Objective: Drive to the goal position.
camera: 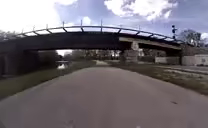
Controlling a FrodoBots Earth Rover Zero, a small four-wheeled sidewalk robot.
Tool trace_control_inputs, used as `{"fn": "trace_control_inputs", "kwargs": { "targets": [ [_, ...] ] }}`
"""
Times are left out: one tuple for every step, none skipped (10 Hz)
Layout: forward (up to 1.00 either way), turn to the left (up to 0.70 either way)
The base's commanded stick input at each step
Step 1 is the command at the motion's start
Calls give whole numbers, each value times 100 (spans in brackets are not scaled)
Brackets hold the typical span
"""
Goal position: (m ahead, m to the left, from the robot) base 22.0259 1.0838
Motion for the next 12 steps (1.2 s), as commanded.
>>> {"fn": "trace_control_inputs", "kwargs": {
  "targets": [
    [100, 0],
    [100, 0],
    [100, 0],
    [100, 0],
    [100, 0],
    [100, 0],
    [100, 0],
    [100, 0],
    [100, 0],
    [100, 0],
    [100, 0],
    [100, 0]
  ]
}}
